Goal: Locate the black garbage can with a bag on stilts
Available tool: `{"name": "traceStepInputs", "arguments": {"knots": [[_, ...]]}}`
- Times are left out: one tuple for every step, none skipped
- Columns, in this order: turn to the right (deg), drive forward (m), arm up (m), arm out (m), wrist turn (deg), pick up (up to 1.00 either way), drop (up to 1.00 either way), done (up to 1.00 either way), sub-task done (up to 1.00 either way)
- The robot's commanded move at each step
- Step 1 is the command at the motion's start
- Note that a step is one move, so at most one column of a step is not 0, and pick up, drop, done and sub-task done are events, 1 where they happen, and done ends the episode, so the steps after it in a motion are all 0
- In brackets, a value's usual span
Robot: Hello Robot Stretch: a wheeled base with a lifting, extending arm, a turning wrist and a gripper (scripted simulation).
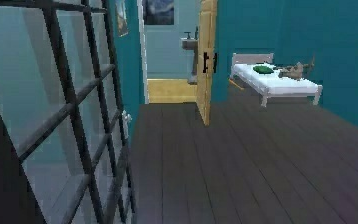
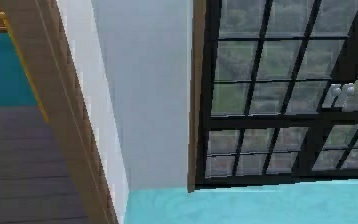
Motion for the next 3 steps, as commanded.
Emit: {"name": "traceStepInputs", "arguments": {"knots": [[0.0, 1.00, 0.00, 0.00, 0.0, 0.00, 0.00, 0.00, 0.00], [9.0, 0.00, 0.00, 0.00, 0.0, 0.00, 0.00, 0.00, 0.00], [0.0, 0.30, 0.00, 0.00, 0.0, 0.00, 0.00, 0.00, 0.00]]}}
